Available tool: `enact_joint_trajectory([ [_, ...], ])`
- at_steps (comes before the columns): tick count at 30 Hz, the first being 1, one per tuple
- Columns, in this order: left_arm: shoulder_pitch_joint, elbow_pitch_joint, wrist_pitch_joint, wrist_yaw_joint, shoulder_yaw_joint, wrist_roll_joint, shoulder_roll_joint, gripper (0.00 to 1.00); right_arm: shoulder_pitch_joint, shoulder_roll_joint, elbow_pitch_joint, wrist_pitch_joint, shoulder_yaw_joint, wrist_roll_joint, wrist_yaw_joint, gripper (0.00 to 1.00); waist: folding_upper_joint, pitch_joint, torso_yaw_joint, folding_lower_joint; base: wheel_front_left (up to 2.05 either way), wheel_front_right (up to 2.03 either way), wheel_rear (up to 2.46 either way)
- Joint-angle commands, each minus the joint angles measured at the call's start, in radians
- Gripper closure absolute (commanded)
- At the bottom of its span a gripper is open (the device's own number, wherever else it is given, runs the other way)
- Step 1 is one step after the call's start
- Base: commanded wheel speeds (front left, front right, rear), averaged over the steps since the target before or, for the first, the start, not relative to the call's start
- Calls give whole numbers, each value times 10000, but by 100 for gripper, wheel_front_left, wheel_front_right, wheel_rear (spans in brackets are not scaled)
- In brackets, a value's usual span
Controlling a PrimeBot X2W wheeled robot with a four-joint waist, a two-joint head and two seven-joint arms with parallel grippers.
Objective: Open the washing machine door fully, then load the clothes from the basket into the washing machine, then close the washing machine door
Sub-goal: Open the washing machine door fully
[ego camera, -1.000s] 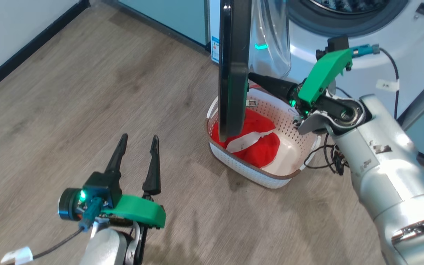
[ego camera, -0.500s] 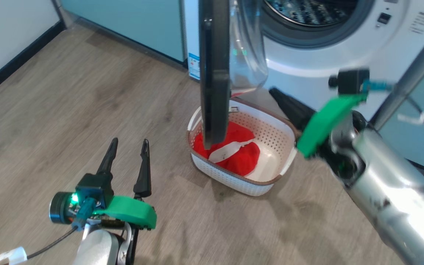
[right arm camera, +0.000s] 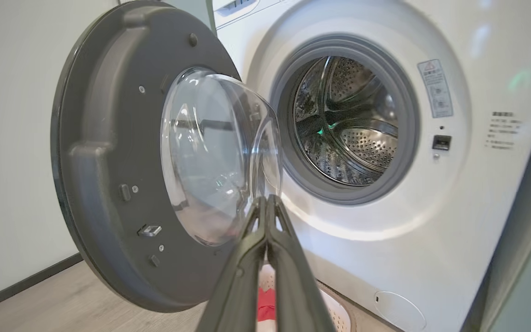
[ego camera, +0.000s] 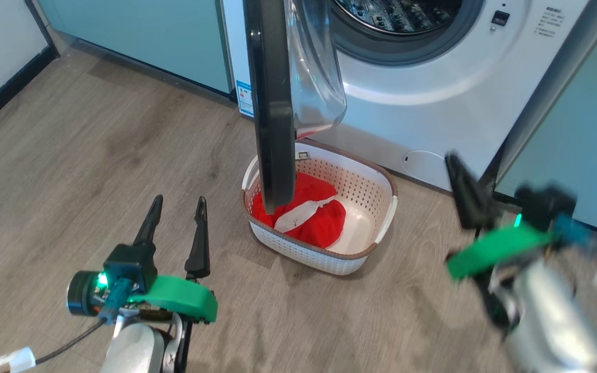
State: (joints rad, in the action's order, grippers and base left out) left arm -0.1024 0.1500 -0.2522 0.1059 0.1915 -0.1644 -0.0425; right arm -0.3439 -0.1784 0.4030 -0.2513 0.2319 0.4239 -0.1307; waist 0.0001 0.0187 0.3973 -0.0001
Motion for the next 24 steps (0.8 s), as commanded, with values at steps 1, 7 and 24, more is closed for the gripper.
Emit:
enact_joint_trajectory([
  [1,-422,-319,-95,41,-339,38,-77,0,701,681,-931,-100,-470,-858,0,100,-1,26,-62,1,0,0,0],
  [7,-380,-385,-95,84,-322,69,-77,0,2325,1267,-2303,-103,-1482,-2160,0,100,-1,84,-221,1,0,0,0],
  [24,-202,-257,-95,172,-132,67,-77,0,2831,1281,-2496,-104,-1443,-1958,0,0,-1,116,-337,1,0,0,0],
])
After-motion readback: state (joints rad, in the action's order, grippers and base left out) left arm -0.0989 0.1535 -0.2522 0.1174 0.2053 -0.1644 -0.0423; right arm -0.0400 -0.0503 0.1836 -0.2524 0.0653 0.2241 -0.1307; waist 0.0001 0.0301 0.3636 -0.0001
